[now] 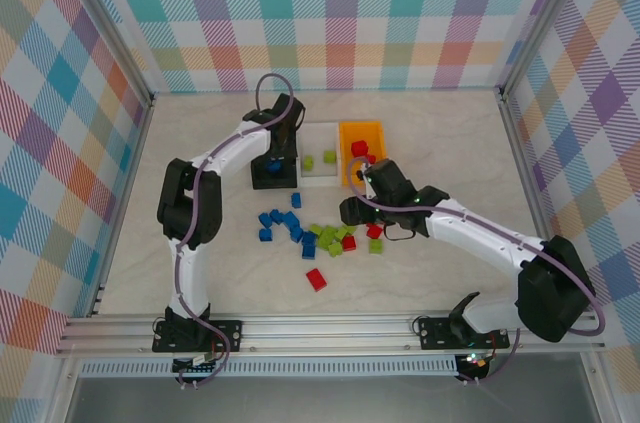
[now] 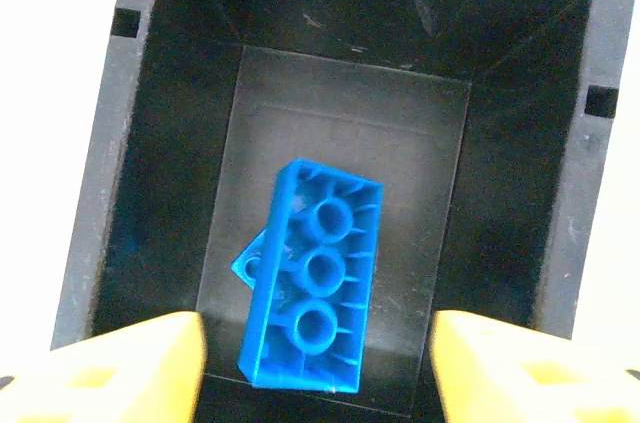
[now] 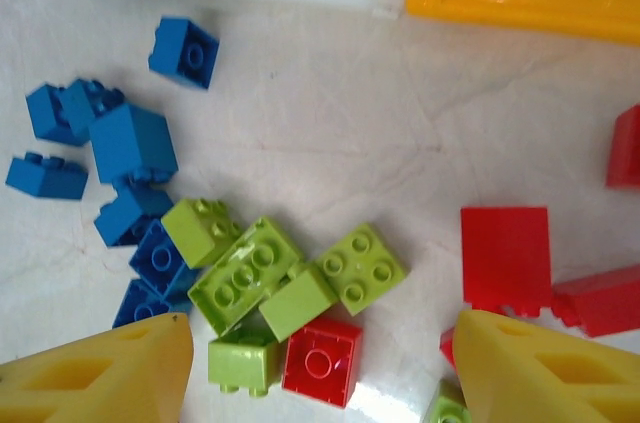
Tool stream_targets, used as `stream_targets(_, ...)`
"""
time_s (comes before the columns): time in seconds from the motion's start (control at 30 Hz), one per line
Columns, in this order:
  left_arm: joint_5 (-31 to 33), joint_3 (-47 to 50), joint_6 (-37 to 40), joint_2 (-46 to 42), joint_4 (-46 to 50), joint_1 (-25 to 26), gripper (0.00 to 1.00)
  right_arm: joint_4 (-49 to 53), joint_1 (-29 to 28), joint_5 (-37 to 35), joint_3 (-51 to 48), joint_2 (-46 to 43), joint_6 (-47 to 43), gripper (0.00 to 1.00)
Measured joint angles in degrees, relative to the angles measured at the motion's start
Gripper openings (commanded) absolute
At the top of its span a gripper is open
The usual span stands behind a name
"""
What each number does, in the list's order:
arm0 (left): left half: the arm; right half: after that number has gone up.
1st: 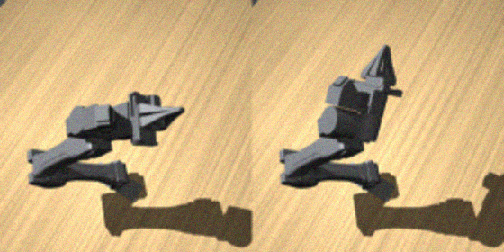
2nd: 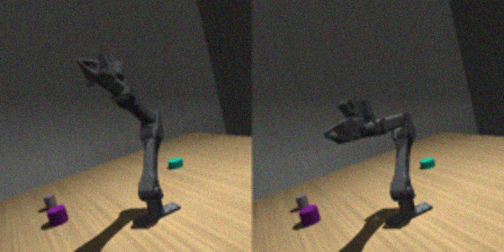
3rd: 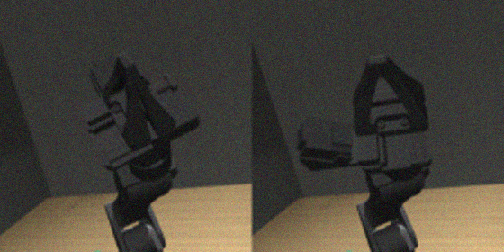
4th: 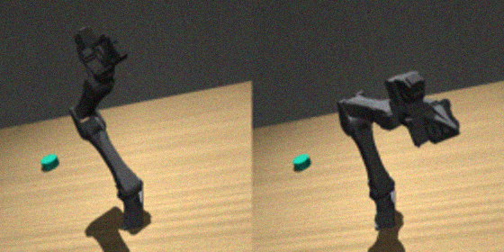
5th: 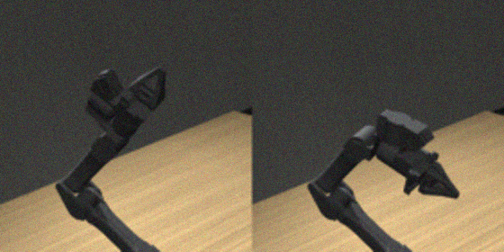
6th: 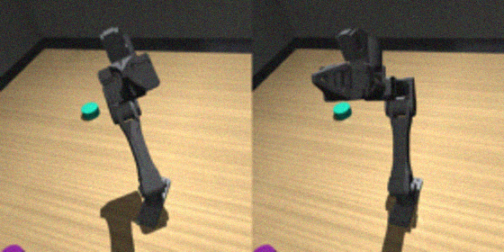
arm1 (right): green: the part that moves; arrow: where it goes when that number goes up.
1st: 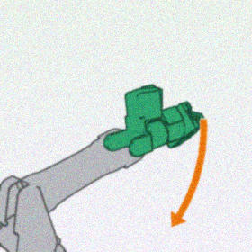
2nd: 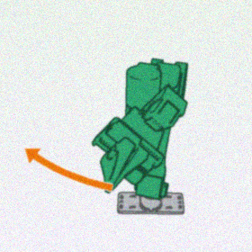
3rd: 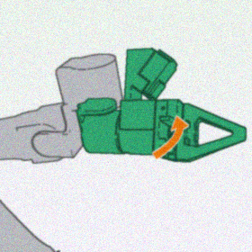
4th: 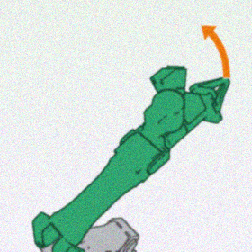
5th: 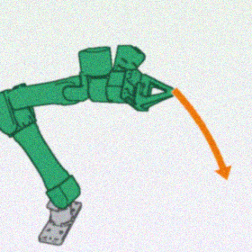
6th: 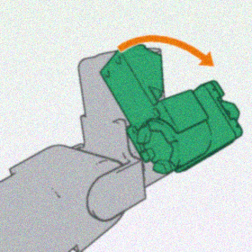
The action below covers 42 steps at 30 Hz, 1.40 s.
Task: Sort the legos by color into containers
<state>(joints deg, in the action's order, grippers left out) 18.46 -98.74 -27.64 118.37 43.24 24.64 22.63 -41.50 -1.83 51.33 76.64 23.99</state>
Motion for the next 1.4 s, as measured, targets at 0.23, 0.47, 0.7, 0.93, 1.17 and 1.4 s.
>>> stream_targets(0.23, -2.10, 6.88, -1.62, -8.48, -1.36, 0.83, 1.00, 2.16, -1.77, -1.14, -0.83, -1.11, 1.88, 0.66)
stream_targets(0.47, -2.16, 21.05, -4.15, -29.79, -7.56, 9.46, 1.00, 5.81, -1.99, -5.70, -6.93, -2.91, 8.20, 0.66)
stream_targets(0.7, -1.86, 40.94, -8.57, -43.93, -11.96, 17.27, 1.00, 6.10, -2.03, -6.34, -11.13, 0.20, 11.50, 0.64)
stream_targets(0.93, -0.74, 55.89, -14.69, -52.96, -11.74, 20.31, 1.00, 2.95, -2.43, -7.80, -10.60, 5.79, 12.46, 0.55)
stream_targets(1.17, 2.05, 59.19, -17.84, -62.58, -9.22, 20.50, 1.00, 3.13, -3.02, -10.19, -10.34, 7.72, 13.31, 0.40)
stream_targets(1.4, 4.68, 59.23, -18.03, -63.69, -7.10, 20.50, 1.00, 3.65, -3.43, -10.58, -10.34, 5.11, 13.55, 0.32)
